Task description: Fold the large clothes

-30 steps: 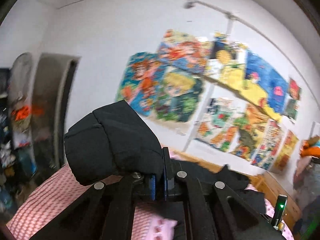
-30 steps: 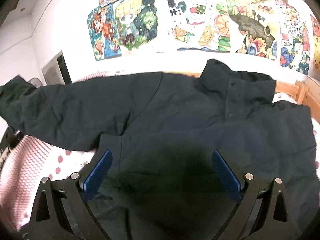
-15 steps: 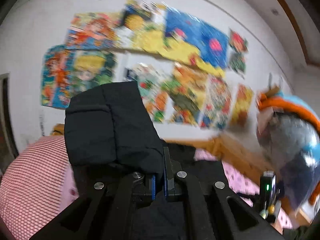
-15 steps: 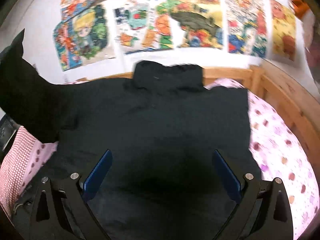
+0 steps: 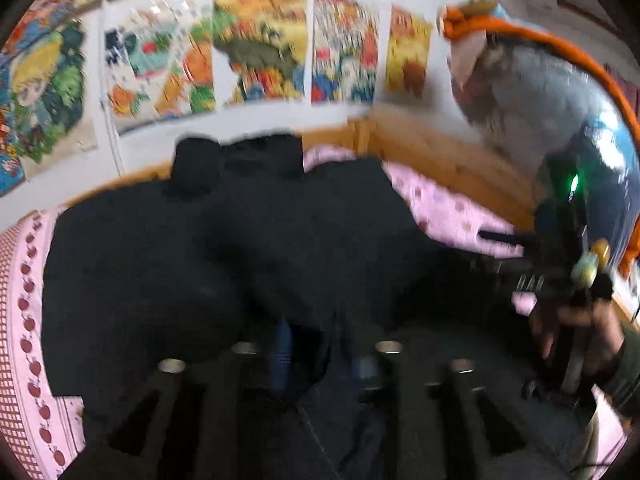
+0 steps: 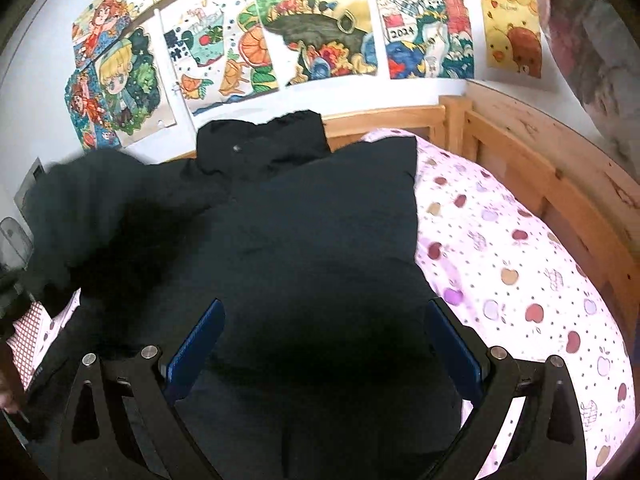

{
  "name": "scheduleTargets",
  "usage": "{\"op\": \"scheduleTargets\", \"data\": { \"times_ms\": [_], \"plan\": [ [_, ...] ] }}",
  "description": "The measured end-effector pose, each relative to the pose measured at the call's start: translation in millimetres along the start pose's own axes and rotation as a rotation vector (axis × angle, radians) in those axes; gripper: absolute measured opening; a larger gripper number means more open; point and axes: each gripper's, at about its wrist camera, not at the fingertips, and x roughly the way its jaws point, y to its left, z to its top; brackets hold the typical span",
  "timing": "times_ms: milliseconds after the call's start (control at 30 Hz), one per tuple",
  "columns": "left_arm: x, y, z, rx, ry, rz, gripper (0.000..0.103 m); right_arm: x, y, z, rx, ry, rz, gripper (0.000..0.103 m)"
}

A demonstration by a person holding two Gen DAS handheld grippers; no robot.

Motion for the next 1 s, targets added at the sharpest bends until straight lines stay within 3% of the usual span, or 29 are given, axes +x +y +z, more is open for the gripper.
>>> {"op": "scheduleTargets", "data": {
  "times_ms": [67,167,267,400,500,567,633,667,733,800,867,1000],
  "plan": [
    [2,-1,-6,0.017,0.023,0.007,0.062,1,-5,-3,0.007,0.002,-0.026,0.098],
    [-8,4,-15,0.011,0.025,-0.013,0.069,5,-9,-5,0.032,0.012,-0.039,0.098],
    [-24,18,-20,-0.022,0.02,0.02,0.074,6,-7,-8,0.073,0.022,0.05,0.098],
    [-45,50,-30,-0.095,0.014,0.141,0.084,15,2,-15,0.119,0.075,0.201,0.098],
    [-57,78,-40,-0.143,0.028,0.245,0.087,35,8,-24,0.111,0.162,0.167,0.098],
    [-64,97,-47,-0.168,0.04,0.29,0.087,45,10,-29,0.115,0.19,0.179,0.089],
    [-74,118,-54,-0.195,0.048,0.323,0.087,49,18,-33,0.097,0.208,0.222,0.057],
    [-76,125,-55,-0.204,0.049,0.335,0.087,49,23,-34,0.074,0.21,0.228,0.052],
    [-83,142,-58,-0.224,0.051,0.368,0.087,49,32,-32,0.033,0.208,0.222,0.022],
    [-88,153,-60,-0.236,0.049,0.386,0.087,47,41,-28,-0.013,0.215,0.191,0.006],
    [-92,163,-60,-0.252,0.033,0.407,0.087,36,45,-17,-0.048,0.19,0.192,0.003],
    [-80,173,-50,-0.263,0.018,0.433,0.087,-3,47,26,-0.126,0.01,0.039,0.002]
  ]
}}
